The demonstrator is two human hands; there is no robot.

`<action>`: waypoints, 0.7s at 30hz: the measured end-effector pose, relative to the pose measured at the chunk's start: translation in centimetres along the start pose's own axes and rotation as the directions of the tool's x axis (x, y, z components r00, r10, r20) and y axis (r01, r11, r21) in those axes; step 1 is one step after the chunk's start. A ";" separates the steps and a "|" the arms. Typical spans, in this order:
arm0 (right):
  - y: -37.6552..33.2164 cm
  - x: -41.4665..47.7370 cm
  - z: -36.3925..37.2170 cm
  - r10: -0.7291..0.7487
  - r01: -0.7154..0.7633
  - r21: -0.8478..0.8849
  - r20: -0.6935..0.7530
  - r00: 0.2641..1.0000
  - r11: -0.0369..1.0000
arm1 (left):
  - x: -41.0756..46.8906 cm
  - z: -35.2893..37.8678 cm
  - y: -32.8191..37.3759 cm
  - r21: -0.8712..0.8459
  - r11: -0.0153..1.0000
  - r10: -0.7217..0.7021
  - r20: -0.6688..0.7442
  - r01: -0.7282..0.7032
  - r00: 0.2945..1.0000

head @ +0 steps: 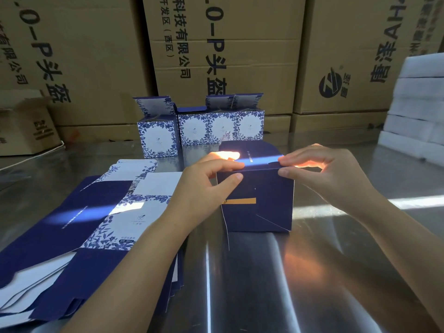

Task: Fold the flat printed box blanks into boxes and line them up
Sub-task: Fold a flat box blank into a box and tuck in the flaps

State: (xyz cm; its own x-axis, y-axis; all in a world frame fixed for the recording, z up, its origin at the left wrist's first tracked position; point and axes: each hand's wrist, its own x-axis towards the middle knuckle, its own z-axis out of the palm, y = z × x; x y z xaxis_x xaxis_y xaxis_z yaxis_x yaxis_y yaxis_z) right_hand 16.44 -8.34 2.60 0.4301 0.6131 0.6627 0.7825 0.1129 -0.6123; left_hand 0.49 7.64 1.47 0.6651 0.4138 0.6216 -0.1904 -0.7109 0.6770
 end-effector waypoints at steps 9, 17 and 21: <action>-0.1 -0.2 0.3 -0.049 0.047 -0.053 -0.037 0.998 0.997 | 0.1 0.0 -0.2 0.007 1.000 -0.008 -0.018 0.008 1.000; -0.2 -0.4 0.9 -0.114 0.107 -0.173 -0.033 0.993 0.979 | 0.1 0.1 -0.3 -0.007 1.000 0.002 -0.033 -0.003 0.999; -0.4 -0.7 1.9 -0.152 0.145 -0.228 -0.014 0.988 0.963 | 0.1 0.4 -0.3 0.023 0.999 0.032 -0.039 -0.031 0.999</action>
State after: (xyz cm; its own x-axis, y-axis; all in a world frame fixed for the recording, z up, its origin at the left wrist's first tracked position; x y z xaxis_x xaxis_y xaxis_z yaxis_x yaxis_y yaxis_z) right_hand 14.97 -7.33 1.52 0.3126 0.5777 0.7540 0.9183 0.0193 -0.3954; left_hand 0.85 7.67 1.18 0.6302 0.4127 0.6576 -0.1939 -0.7365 0.6480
